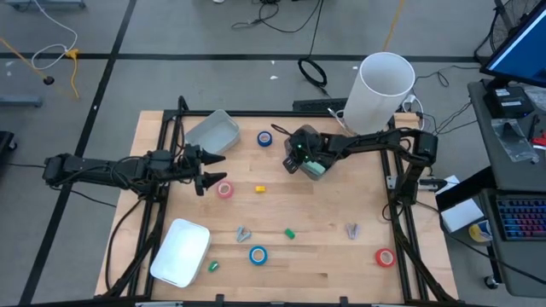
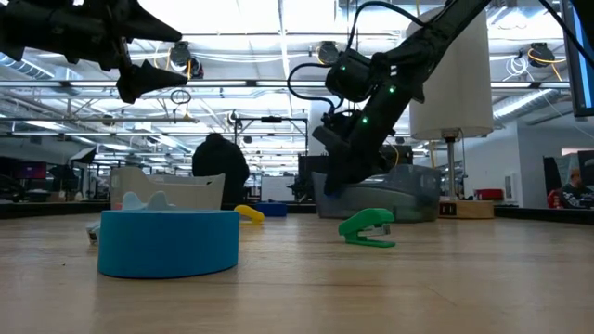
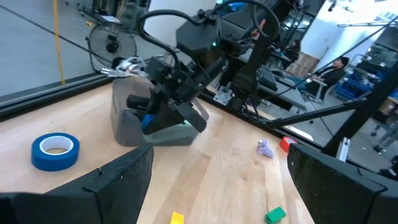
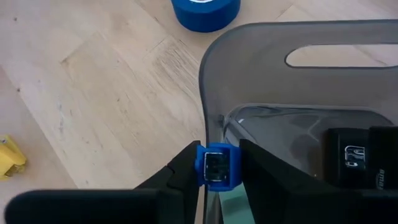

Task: Pick and place Stapler, Stapler remover, tape
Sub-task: Put the blue stapler into the black bin

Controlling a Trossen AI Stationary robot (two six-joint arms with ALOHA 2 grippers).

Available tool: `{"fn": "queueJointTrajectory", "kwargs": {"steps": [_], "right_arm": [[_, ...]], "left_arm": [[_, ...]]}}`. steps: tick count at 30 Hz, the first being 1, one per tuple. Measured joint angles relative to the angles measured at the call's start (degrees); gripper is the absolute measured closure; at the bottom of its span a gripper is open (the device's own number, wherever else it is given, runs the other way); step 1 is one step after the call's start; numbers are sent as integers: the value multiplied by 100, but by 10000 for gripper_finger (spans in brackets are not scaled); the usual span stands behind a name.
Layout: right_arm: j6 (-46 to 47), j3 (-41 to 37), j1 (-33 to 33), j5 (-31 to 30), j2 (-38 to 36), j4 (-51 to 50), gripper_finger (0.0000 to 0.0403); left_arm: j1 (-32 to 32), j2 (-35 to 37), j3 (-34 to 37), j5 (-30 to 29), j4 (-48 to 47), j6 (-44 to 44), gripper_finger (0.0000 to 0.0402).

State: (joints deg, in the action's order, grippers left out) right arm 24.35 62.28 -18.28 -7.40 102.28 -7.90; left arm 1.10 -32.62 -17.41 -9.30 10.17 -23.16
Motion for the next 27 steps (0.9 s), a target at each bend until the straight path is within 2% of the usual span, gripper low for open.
{"fn": "queueJointTrajectory", "kwargs": {"steps": [5,13,27], "right_arm": [[-5,0,0,-6,0,9,324],[7,170,-2,4,15,26,312],[-38,205,-2,2,-90,-15,321]], "left_arm": [[-1,1,0,-213,0,-1,36],[-2,2,2,-281,0,-4,36],[-2,0,0,-281,0,-4,36]]}}
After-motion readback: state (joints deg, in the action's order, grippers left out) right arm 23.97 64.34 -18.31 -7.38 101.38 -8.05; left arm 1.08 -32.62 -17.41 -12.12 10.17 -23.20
